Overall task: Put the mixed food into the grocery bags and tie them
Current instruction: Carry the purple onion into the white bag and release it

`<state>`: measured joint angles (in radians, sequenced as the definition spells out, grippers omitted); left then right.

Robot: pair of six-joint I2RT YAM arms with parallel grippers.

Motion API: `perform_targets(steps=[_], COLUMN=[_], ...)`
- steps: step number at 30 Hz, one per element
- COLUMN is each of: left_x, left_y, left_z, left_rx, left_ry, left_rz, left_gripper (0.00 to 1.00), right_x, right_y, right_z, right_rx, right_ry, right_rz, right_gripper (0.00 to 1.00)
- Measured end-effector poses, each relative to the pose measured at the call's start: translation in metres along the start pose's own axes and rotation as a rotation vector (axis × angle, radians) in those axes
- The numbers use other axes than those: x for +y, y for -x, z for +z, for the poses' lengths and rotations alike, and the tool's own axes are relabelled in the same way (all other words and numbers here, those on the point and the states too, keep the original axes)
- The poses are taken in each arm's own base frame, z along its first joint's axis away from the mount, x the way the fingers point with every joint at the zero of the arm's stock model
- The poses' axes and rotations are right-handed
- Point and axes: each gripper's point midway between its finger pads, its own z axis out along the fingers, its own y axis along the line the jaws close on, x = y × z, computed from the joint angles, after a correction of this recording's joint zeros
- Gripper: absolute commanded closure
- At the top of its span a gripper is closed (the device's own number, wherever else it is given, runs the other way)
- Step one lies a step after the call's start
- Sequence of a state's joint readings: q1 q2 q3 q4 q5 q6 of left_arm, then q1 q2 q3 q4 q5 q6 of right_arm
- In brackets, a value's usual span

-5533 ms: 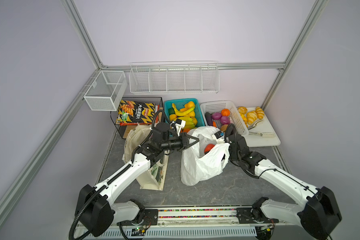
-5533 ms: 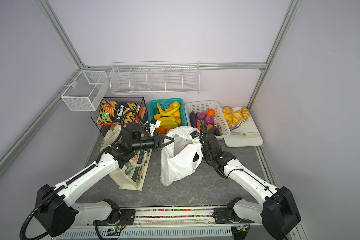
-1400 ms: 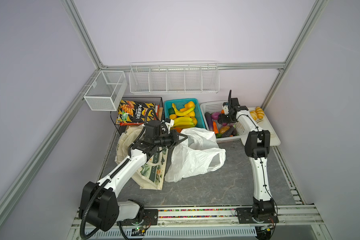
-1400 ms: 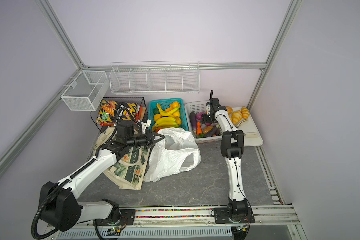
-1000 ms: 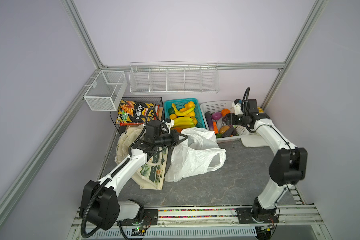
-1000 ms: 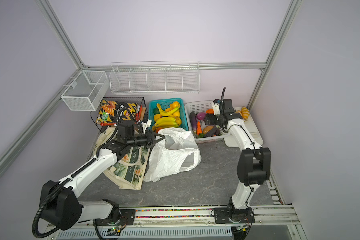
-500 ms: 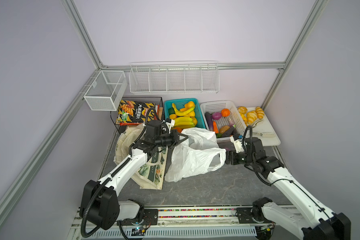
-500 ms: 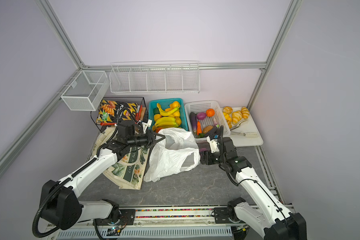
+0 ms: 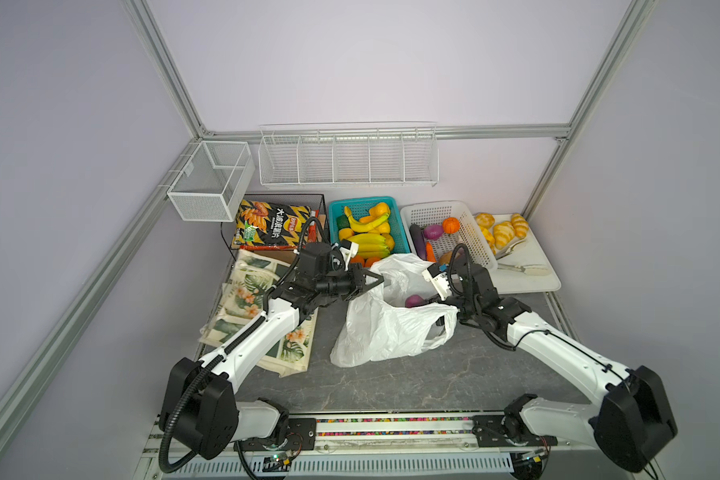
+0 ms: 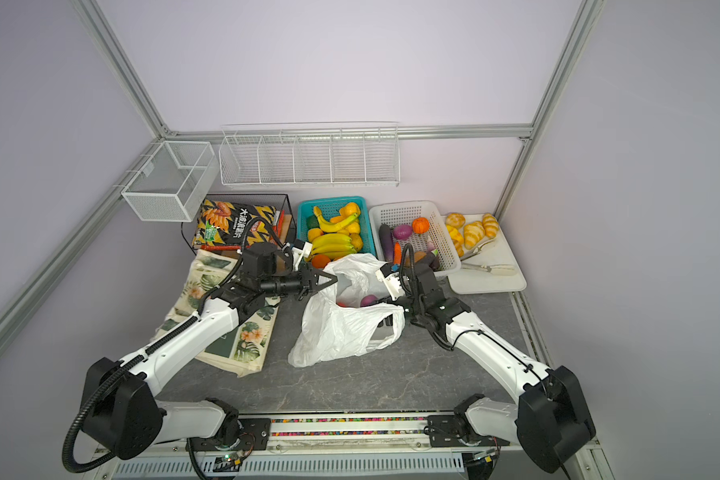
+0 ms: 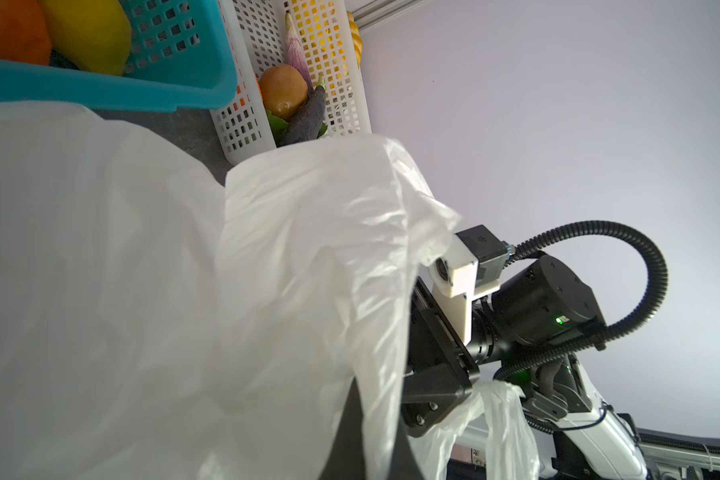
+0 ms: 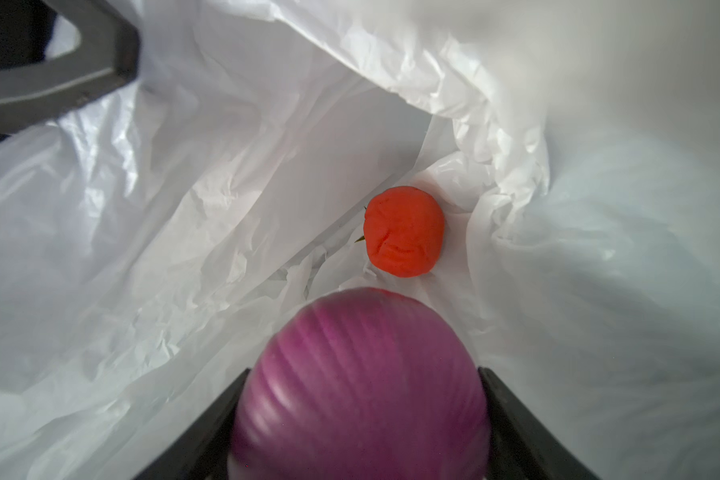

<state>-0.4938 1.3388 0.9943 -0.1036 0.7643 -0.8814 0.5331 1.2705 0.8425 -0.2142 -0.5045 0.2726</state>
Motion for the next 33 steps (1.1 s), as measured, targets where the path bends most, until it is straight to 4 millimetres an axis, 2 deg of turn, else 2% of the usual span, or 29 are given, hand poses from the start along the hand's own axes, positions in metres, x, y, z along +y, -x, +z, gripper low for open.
perform_targets(steps=[8,14,16,17,21,25,31,33], left_x=[-0.001,0.001,0.002,0.003,0.006,0.009,0.020,0.027], left_y=[0.002,0.001,0.001,0.000,0.000,0.003,0.021,0.028], left_z=[0.001,0.001,0.001,0.001,0.000,-0.001,-0.013,-0.019], left_rx=[0.000,0.003,0.005,0.005,0.004,-0.007,-0.061,-0.085], left_ry=[0.000,0.012,0.017,0.020,0.036,0.048,0.070,0.082], left_rz=[0.012,0.019,0.022,0.024,0.031,0.038,0.021,0.013], left_gripper=[1.00,1.00,1.00,1.00,1.00,1.00,1.00,1.00], right_x=[-0.008,-0.028,-0.032,-0.033,-0.029,-0.019,-0.005,-0.002], right_y=[-0.008,-0.013,-0.014,-0.014,-0.012,-0.006,0.010,0.017], right_z=[0.034,0.060,0.060,0.059,0.050,0.029,-0.018,-0.040], right_rx=[0.040,0.093,0.104,0.106,0.108,0.086,-0.002,-0.058], right_ry=[-0.072,-0.156,-0.177,-0.185,-0.199,-0.201,-0.200,-0.203], right_rz=[-0.064,-0.063,-0.067,-0.075,-0.108,-0.143,-0.177,-0.177], right_gripper=[0.30,0.04,0.01,0.02,0.05,0.04,0.02,0.02])
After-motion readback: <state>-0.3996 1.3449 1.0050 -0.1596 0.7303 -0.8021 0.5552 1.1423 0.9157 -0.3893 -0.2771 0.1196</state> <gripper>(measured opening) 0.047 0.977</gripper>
